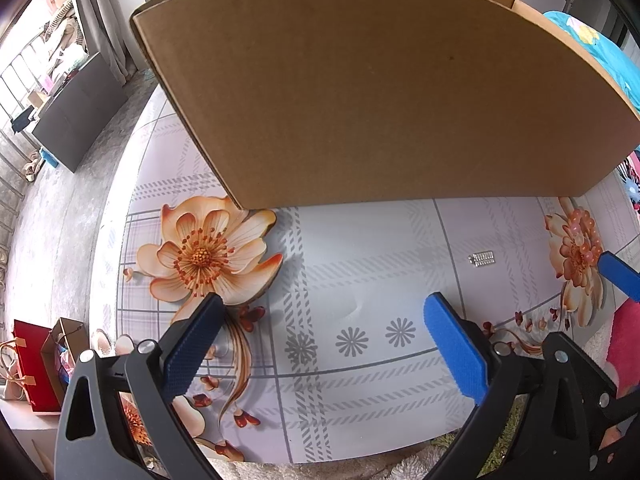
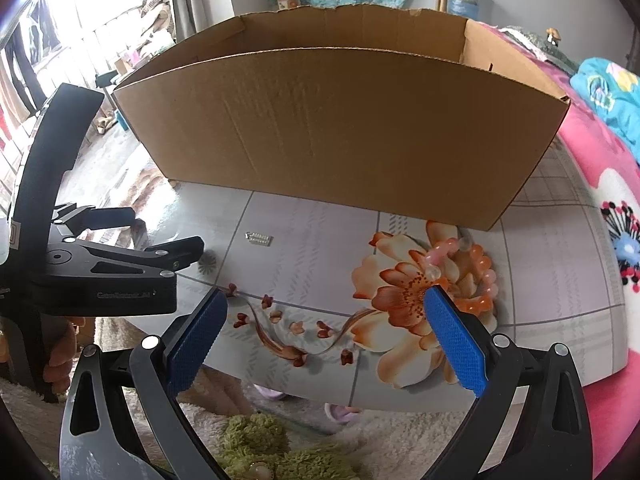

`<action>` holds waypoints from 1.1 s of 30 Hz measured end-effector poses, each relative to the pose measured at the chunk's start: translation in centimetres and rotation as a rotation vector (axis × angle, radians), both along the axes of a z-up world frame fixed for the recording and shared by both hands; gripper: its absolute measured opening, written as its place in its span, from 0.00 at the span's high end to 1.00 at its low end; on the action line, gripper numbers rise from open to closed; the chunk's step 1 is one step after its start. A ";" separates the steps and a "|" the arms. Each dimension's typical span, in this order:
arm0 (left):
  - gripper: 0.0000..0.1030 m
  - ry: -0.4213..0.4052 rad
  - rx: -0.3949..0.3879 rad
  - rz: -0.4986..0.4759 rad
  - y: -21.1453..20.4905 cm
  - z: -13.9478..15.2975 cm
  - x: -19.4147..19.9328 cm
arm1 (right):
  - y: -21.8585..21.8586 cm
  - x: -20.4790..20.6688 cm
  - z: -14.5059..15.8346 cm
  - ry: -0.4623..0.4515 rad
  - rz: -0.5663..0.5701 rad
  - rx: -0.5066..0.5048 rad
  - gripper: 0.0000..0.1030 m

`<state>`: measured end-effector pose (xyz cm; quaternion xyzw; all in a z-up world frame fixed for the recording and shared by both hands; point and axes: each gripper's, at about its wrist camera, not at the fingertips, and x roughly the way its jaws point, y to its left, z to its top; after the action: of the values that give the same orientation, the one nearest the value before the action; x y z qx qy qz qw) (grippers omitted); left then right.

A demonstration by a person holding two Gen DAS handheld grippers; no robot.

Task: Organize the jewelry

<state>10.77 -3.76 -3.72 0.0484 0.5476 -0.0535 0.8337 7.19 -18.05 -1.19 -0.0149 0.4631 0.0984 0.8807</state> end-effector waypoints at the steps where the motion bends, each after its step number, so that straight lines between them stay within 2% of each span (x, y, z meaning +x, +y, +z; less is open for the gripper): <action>1: 0.04 0.001 0.001 0.000 0.0 0.0 0.1 | 0.0 0.0 0.0 0.001 0.001 0.004 0.08; 7: 0.04 -0.009 -0.003 -0.010 -0.1 -0.1 0.0 | -0.4 -0.3 0.0 0.000 0.010 0.064 0.08; 15: 0.04 -0.036 -0.026 -0.062 0.3 0.0 -0.3 | -1.4 -1.3 0.4 -0.016 -0.006 0.080 0.08; 21: 0.06 -0.100 -0.181 -0.133 0.0 1.8 -1.0 | -2.6 -2.9 1.0 -0.044 -0.018 0.103 0.08; 25: 0.21 -0.121 -0.246 -0.219 -1.6 2.7 -2.0 | -3.4 -3.7 1.3 -0.063 -0.032 0.108 0.08; 26: 0.28 -0.121 -0.249 -0.247 -2.3 2.8 -2.3 | -3.5 -3.8 1.2 -0.064 -0.037 0.109 0.08; 32: 0.60 -0.085 -0.225 -0.305 -4.1 2.2 -2.4 | -4.7 -4.3 1.1 -0.065 -0.071 0.124 0.08; 33: 0.62 -0.080 -0.219 -0.306 -4.2 2.0 -2.2 | -4.9 -4.4 1.1 -0.067 -0.075 0.127 0.08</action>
<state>8.60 -7.95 -1.71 0.0419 0.4911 -0.2369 0.8372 2.81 -22.96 -0.11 0.0551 0.4265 0.0941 0.8979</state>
